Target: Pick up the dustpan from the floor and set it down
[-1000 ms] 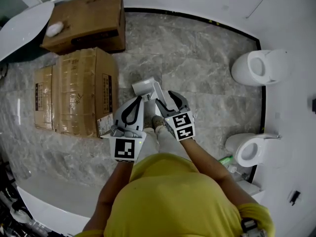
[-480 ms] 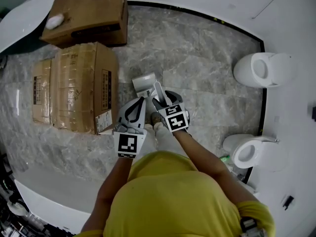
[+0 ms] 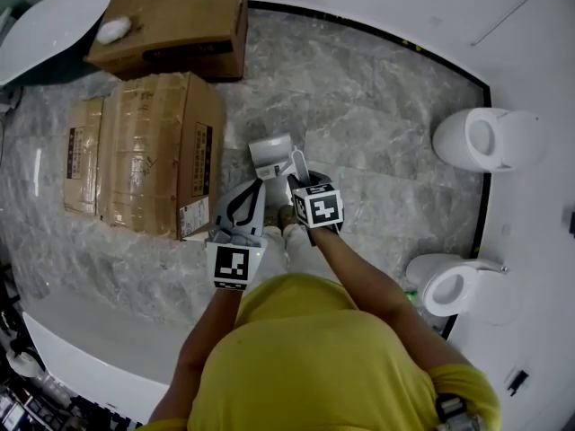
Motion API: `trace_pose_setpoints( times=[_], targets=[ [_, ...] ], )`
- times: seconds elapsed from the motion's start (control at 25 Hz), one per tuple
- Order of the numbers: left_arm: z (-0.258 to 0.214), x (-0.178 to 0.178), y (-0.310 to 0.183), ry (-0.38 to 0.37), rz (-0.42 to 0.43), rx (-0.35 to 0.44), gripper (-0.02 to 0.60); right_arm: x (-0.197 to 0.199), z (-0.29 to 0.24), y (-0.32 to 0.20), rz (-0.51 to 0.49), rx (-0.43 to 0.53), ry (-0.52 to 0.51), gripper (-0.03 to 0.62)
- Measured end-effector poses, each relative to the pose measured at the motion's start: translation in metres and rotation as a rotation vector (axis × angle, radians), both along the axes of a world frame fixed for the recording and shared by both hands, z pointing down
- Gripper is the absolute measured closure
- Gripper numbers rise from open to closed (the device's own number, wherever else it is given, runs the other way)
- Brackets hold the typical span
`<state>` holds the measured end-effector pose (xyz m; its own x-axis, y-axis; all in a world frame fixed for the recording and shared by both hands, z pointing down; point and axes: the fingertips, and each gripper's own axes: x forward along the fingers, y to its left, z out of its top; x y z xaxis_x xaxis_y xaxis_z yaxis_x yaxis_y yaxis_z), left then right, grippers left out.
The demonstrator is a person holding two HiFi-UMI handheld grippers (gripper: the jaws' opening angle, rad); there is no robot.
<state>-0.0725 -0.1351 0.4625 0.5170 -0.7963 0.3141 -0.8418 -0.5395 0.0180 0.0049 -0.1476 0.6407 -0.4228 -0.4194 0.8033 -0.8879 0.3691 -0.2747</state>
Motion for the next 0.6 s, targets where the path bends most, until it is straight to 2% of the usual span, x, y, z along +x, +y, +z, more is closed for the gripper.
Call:
trace_pose_setpoints(
  times=[0.12,0.4,0.6],
  targets=[
    [0.002,-0.002,0.003,-0.006,-0.003,-0.005,0.583,0.003,-0.004,0.001,0.016,0.018,-0.007,0.5],
    [0.001,0.0,0.005,-0.003,-0.004,-0.009,0.583,0.006,-0.046,-0.004,0.001,0.145,-0.036,0.502],
    [-0.004,0.006,0.006,0.003,0.004,0.004,0.583,0.017,-0.071,0.0,0.022,0.153,-0.053,0.499]
  ],
)
